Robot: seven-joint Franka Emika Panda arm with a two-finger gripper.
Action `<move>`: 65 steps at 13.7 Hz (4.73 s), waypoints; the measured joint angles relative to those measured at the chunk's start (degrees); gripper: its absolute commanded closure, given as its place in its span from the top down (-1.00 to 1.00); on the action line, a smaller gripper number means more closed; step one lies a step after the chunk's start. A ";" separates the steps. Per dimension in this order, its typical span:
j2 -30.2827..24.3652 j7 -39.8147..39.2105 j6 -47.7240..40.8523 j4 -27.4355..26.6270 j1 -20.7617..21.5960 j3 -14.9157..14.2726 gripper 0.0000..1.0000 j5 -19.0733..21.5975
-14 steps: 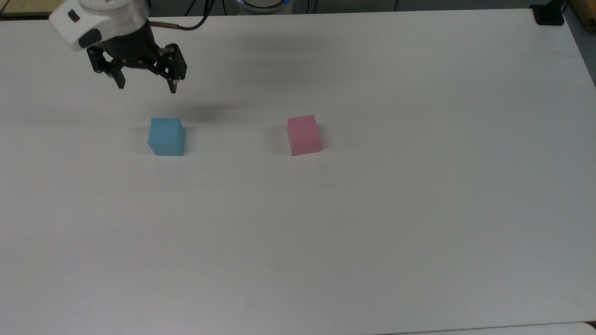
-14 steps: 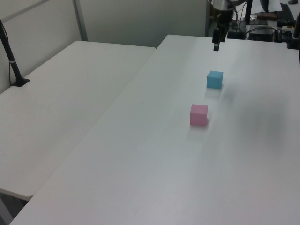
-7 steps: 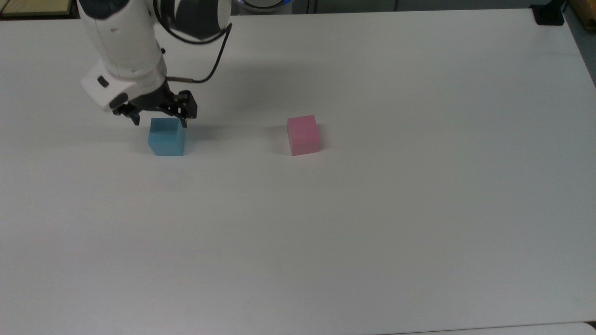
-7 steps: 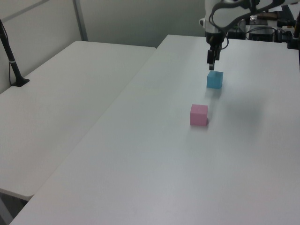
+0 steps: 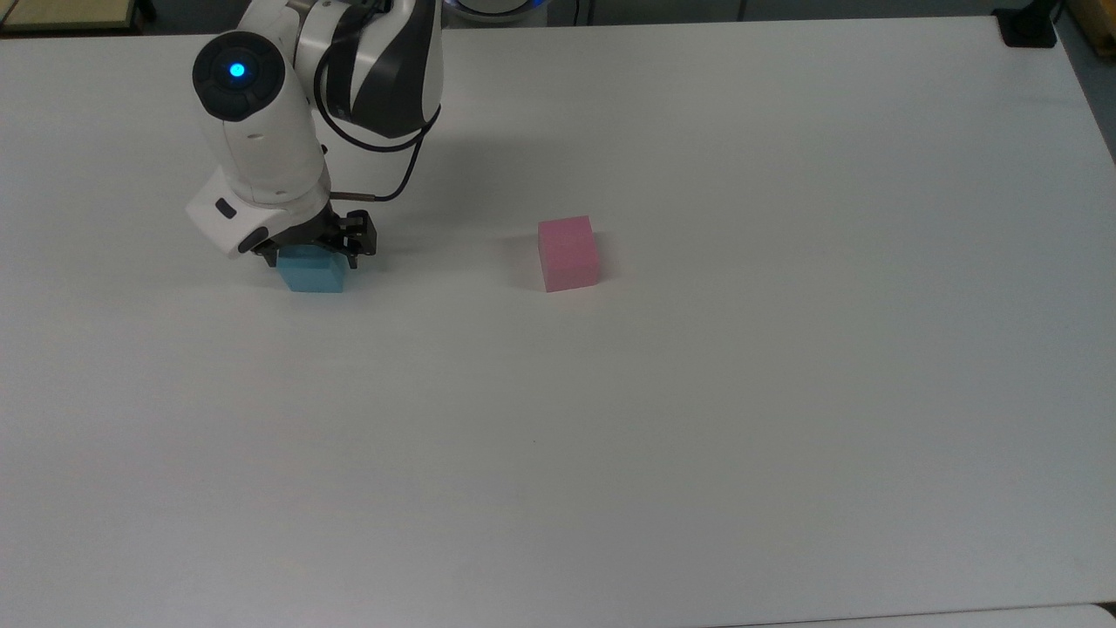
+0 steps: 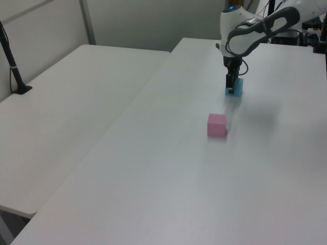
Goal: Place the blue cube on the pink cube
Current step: 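Close the gripper on the light-blue cube, then lift the light-blue cube up off the table, then carry the light-blue cube over the pink cube and lower it onto it, then open the gripper to release the light-blue cube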
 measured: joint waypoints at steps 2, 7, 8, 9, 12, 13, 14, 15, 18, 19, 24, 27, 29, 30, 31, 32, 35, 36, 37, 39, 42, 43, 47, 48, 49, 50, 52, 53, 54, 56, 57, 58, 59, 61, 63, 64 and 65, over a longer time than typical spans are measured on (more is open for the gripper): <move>0.07 -1.07 0.08 -0.01 0.00 -0.04 -1.00 -0.04; -0.04 -2.80 0.09 0.01 0.00 -1.03 -1.00 -0.05; -0.10 -2.85 0.09 0.04 0.00 -1.10 -1.00 -0.04; -0.31 -2.85 0.09 0.16 0.00 -1.15 -0.97 -0.04; -4.08 -2.85 -5.36 3.66 0.02 -1.32 -0.93 0.15; -5.80 -2.83 -10.18 6.87 0.06 -1.34 -0.91 0.93; -7.25 -2.83 -15.06 10.65 0.11 -1.34 -0.90 1.99; -8.03 -2.83 -18.00 13.09 0.15 -1.34 -0.90 2.49; -9.10 -2.83 -22.39 16.96 0.28 -1.34 -0.86 2.82; -8.91 -2.74 -22.39 16.94 0.43 -1.29 -0.86 2.87; -8.95 2.20 -22.39 17.00 2.51 2.13 -0.86 3.23; -9.64 8.01 -22.39 17.01 2.81 9.04 -0.83 3.23; -10.13 11.73 -22.41 16.99 3.28 13.38 -0.82 3.22; -10.36 13.45 -22.44 16.96 3.45 15.36 -0.79 3.18; -10.61 14.95 -22.50 16.84 3.56 16.98 -0.78 2.98; -10.88 16.18 -22.61 16.65 3.68 18.46 -0.77 2.72; -11.03 17.86 -22.89 16.32 4.05 20.15 -0.75 1.54; -11.04 18.06 -22.89 15.99 4.35 20.22 -0.75 1.42; -11.07 18.08 -22.91 15.53 4.51 20.22 -0.75 1.26; -11.05 18.09 -22.91 12.85 4.90 20.25 -0.75 0.38; -10.99 18.12 -20.36 7.59 5.64 20.28 -0.75 -0.89; -10.96 18.37 -19.33 6.50 5.90 20.29 -0.75 -1.36; -10.28 22.30 -13.59 2.48 6.89 20.29 -0.75 -4.19; -9.90 23.01 -12.85 1.85 7.16 20.29 -0.74 -5.01; -9.46 23.45 -12.09 1.24 7.36 20.30 -0.73 -5.54; -8.97 23.84 -10.90 0.52 7.52 20.29 -0.73 -5.90; -7.93 24.32 -8.63 -0.87 7.96 20.30 -0.56 -6.66; -7.70 25.24 -8.12 -1.04 8.35 20.30 0.10 -7.63; -7.71 25.83 -8.12 -1.13 8.55 20.30 0.99 -8.23; -7.67 27.44 -8.11 -1.14 8.64 20.31 1.00 -8.54; -7.32 28.14 -7.73 -1.30 8.64 20.30 1.00 -8.57; -6.42 28.77 -6.92 -1.43 8.64 20.31 1.00 -8.61; -5.66 29.03 -6.23 -1.43 8.64 20.30 1.00 -8.72; -5.65 29.45 -6.15 -1.24 8.63 20.30 1.00 -8.93; -7.43 29.70 -6.30 -0.59 8.58 20.29 1.00 -8.93; -8.30 29.70 -7.20 -0.22 8.55 20.29 1.00 -8.93; -9.57 29.70 -10.23 1.33 8.51 20.25 1.00 -8.92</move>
